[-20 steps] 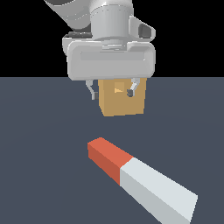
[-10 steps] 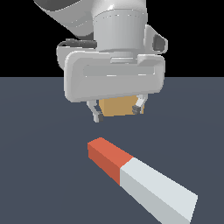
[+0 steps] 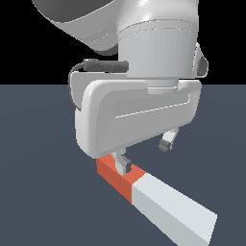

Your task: Insert the peg into the horizontal hole in a box.

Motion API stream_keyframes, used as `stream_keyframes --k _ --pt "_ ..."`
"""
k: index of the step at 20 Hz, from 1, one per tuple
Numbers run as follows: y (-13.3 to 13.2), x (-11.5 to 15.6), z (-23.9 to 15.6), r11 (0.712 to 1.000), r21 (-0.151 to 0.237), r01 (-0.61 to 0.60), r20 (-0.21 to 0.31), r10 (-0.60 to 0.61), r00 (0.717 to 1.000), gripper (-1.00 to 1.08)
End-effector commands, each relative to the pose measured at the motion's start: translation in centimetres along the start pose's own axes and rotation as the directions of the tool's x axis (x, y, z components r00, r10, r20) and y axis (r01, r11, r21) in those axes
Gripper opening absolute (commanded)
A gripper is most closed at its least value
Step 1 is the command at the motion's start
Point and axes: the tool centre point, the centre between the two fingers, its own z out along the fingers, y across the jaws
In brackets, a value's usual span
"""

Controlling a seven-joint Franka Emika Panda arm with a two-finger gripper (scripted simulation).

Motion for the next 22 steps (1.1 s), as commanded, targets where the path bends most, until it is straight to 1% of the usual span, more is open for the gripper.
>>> stream_keyframes --k 1,6,10,18,22 --pt "-0.1 -1.2 0.6 0.999 0.002 0.041 0.001 -0.041 0.999 1.0" --pt "-0.1 -3.0 1.5 0.995 0.006 0.098 0.002 -0.098 0.995 1.0" --pt "0.0 -3.9 1.9 0.992 0.008 0.124 0.002 -0.124 0.992 1.0" --pt "0.0 -4.2 2.1 0.991 0.009 0.132 0.002 -0.132 0.991 1.0" --pt "0.0 -4.2 3.0 0.991 0.009 0.132 0.002 -0.132 0.991 1.0"
